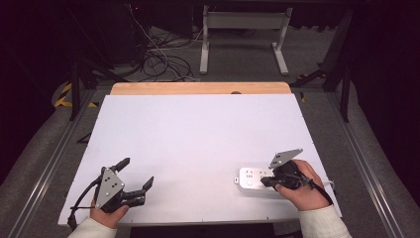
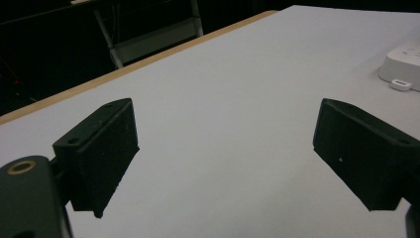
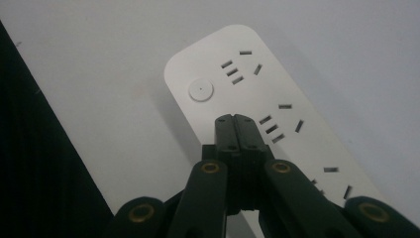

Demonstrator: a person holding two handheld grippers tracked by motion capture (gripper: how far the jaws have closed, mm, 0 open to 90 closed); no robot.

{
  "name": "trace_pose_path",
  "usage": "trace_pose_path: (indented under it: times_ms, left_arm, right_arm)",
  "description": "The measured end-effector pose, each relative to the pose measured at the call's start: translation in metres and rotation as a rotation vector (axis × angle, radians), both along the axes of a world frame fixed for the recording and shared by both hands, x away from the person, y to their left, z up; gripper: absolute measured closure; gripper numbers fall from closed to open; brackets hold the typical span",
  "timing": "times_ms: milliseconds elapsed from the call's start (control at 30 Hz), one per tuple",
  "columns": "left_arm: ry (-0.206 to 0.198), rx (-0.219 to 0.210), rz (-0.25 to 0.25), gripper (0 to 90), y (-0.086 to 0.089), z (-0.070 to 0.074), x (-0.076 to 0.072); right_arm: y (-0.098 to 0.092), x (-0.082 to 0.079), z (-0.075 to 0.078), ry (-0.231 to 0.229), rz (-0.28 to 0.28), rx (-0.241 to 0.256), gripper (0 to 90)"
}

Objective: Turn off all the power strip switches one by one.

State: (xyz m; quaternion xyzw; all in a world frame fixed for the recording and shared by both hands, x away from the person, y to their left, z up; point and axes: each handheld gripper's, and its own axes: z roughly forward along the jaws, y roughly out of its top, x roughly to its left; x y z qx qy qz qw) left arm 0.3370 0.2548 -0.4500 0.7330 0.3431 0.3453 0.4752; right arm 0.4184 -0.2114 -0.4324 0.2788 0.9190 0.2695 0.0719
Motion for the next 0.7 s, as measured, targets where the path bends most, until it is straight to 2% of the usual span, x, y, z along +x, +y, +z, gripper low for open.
trace_pose_path:
  times_ms: [700]
  left_arm:
    - [0.001, 0.004, -0.001, 10.9, -0.001, -0.0003, -0.0001]
  right_arm:
    - [0.0058, 0.0028, -0.006, 0.017, -0.01, -0.045, 90.0]
